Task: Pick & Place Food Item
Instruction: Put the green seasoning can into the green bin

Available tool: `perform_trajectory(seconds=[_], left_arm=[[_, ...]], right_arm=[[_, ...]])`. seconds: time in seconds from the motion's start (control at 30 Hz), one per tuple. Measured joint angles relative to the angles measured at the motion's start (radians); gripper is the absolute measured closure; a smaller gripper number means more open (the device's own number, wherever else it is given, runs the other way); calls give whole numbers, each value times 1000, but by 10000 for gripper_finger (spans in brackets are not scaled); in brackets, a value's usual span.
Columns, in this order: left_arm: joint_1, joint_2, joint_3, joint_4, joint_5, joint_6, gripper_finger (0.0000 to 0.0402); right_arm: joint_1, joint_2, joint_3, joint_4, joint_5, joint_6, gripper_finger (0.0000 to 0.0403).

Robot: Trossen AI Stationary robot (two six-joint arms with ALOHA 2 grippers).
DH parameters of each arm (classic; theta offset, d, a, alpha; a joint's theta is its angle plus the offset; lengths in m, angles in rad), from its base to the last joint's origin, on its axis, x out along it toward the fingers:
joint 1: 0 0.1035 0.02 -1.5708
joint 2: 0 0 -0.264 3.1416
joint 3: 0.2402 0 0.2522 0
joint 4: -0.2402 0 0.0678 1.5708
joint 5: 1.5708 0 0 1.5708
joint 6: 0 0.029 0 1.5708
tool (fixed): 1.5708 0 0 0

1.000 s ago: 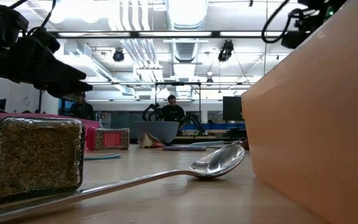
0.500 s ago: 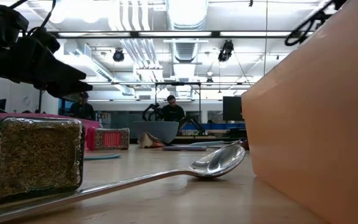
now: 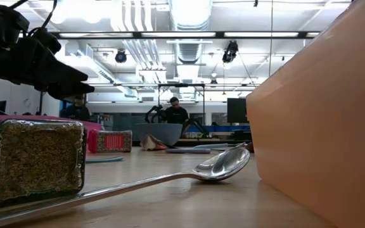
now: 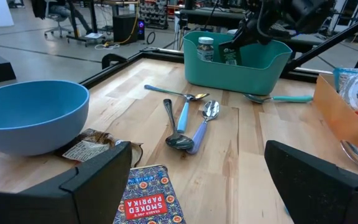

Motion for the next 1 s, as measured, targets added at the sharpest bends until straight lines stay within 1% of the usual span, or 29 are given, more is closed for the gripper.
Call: perform_trajectory(seconds=[0.17, 0.27, 0.33, 0.4, 0.7, 0.9, 1.0], left_arm=[[0, 0, 0, 0, 0, 0, 30], [0, 0, 0, 0, 0, 0, 30], [0, 0, 0, 0, 0, 0, 30], [0, 0, 0, 0, 0, 0, 30], [0, 0, 0, 0, 0, 0, 30], [0, 0, 0, 0, 0, 0, 30], [0, 0, 0, 0, 0, 0, 30]], right_arm=[[0, 60, 1, 5, -40, 18, 277], [0, 78, 1, 7, -72, 40, 256], [0, 83, 1, 11, -73, 54, 240], [0, 85, 1, 12, -72, 56, 233], [0, 85, 1, 17, -72, 60, 226], [0, 62, 47, -39, -59, 51, 225], [0, 37, 116, -86, 1, -15, 224]])
